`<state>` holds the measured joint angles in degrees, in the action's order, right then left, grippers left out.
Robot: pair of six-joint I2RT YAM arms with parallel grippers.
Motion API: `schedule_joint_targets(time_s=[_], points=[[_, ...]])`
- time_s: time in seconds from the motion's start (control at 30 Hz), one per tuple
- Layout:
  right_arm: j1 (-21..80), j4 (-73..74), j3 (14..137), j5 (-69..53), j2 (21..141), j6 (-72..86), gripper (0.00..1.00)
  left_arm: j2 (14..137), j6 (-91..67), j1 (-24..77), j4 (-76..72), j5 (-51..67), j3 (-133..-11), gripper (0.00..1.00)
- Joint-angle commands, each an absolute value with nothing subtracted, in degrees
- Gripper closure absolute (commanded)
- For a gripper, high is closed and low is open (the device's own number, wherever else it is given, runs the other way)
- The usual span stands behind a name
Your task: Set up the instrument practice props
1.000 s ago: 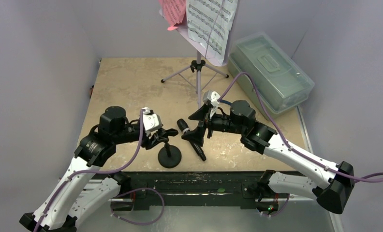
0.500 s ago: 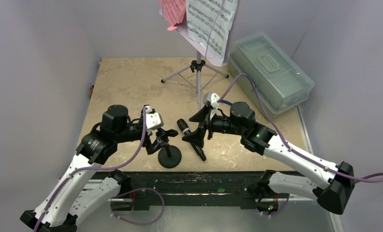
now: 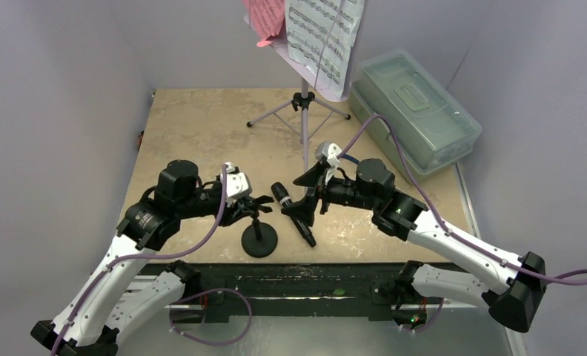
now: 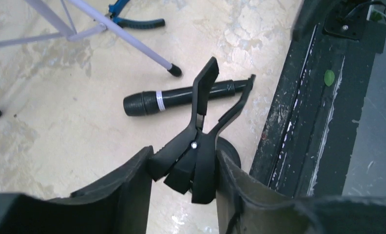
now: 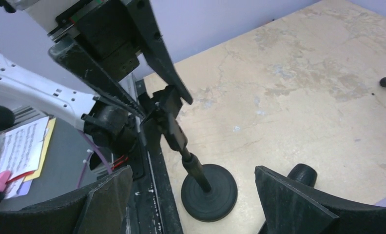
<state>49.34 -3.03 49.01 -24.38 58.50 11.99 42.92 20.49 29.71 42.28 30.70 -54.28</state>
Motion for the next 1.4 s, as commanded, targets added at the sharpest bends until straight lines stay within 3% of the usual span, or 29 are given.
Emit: schedule_joint_targets(time_s=[0.0, 0.03, 0.23, 0.33, 0.4, 0.77, 0.97, 1.03, 1.2, 1.23, 1.37], points=[[49.21, -2.4, 48.48, -15.15, 57.64, 12.9, 0.01, 42.18, 22.39, 30.06, 41.93, 29.2, -55.46, 0.85], [49.22, -1.51, 48.56, -12.07, 58.07, 13.23, 0.01, 42.03, 22.63, 30.06, 41.86, 28.76, -55.39, 0.98], [49.14, 3.01, 48.84, 6.35, 62.79, 22.77, 0.04, 40.85, 23.79, 30.06, 42.04, 28.34, -54.99, 1.0], [49.15, 2.32, 49.03, 5.27, 67.96, 26.05, 0.25, 40.37, 23.95, 30.05, 41.67, 28.09, -54.25, 1.0], [49.37, 4.31, 50.98, 6.77, 74.04, 26.78, 0.29, 39.84, 23.78, 30.04, 41.07, 28.13, -53.6, 1.0], [53.27, 4.02, 62.53, 13.48, 98.5, 26.79, 0.29, 38.23, 23.33, 30.15, 40.27, 27.88, -51.97, 1.0], [54.61, 4.66, 67.75, 18.7, 105.94, 24.4, 0.29, 38.23, 23.23, 30.12, 39.95, 28.15, -51.89, 1.0], [54.62, 3.8, 67.45, 19.27, 106.77, 24.02, 0.42, 38.23, 23.21, 30.15, 39.97, 28.36, -51.94, 1.0], [54.58, -0.55, 63.36, 19.63, 100.21, 23.33, 0.94, 38.1, 23.13, 30.15, 39.72, 28.37, -51.6, 1.0], [54.6, -2.13, 62.29, 19.25, 98.43, 22.34, 1.0, 38.06, 23.04, 30.12, 39.57, 28.39, -51.51, 1.0], [54.58, -5.49, 57.96, 17.22, 86.94, 19.31, 1.0, 38.4, 23.08, 30.14, 39.41, 28.37, -51.62, 1.0]])
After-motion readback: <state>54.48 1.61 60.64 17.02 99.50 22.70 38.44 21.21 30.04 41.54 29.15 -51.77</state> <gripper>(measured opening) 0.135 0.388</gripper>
